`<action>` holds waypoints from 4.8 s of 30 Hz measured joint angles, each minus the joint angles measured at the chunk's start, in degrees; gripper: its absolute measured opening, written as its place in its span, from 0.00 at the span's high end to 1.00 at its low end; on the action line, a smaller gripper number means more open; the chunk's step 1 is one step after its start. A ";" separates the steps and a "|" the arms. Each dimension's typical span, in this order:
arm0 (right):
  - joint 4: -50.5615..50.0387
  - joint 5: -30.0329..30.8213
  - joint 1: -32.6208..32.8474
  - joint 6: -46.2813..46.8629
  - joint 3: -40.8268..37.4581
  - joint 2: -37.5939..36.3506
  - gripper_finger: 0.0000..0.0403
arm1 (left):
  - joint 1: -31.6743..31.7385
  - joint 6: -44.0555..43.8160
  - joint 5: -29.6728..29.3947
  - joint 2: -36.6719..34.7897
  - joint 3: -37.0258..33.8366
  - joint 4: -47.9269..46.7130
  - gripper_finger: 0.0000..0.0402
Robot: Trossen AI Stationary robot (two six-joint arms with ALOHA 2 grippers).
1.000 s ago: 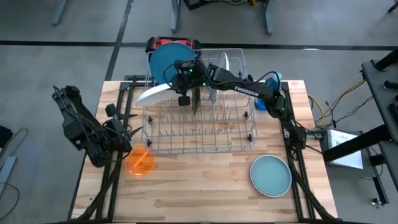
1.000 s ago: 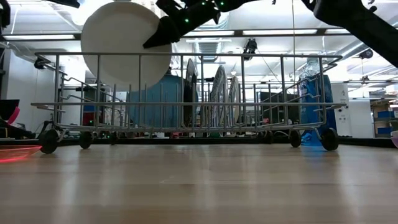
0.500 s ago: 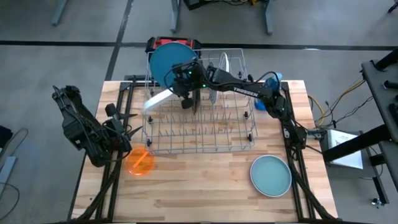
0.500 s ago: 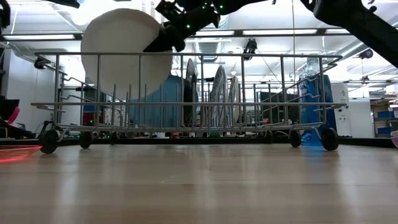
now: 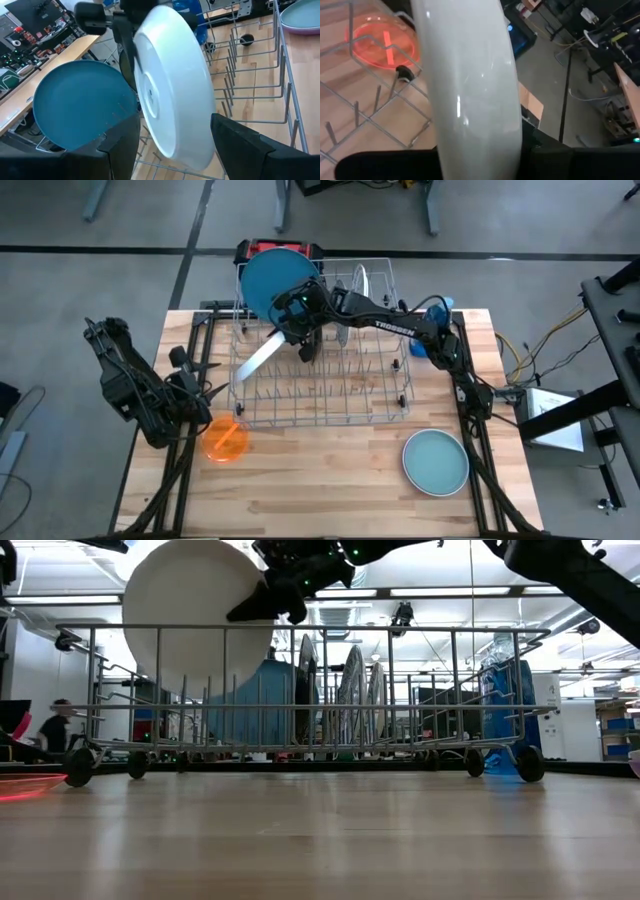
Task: Sort dishes
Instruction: Put the white plate in the dish rack, then put the light blue plate in the dish rack
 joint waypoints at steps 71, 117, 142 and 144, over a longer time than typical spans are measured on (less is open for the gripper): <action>9.21 -3.43 0.15 -7.47 -11.88 -0.20 0.64 | 0.02 -0.42 0.01 0.20 -0.07 0.17 0.42; 6.07 9.57 0.44 1.43 -11.88 -3.44 0.53 | 0.02 -0.39 -0.09 0.22 -0.07 0.17 0.42; -11.57 19.61 0.59 10.77 -11.88 -15.58 0.48 | 0.02 -6.14 15.31 2.50 -0.07 1.78 0.42; -14.23 19.63 0.57 14.09 -11.88 -17.45 0.50 | 0.01 -6.74 19.23 4.08 -0.07 2.82 0.42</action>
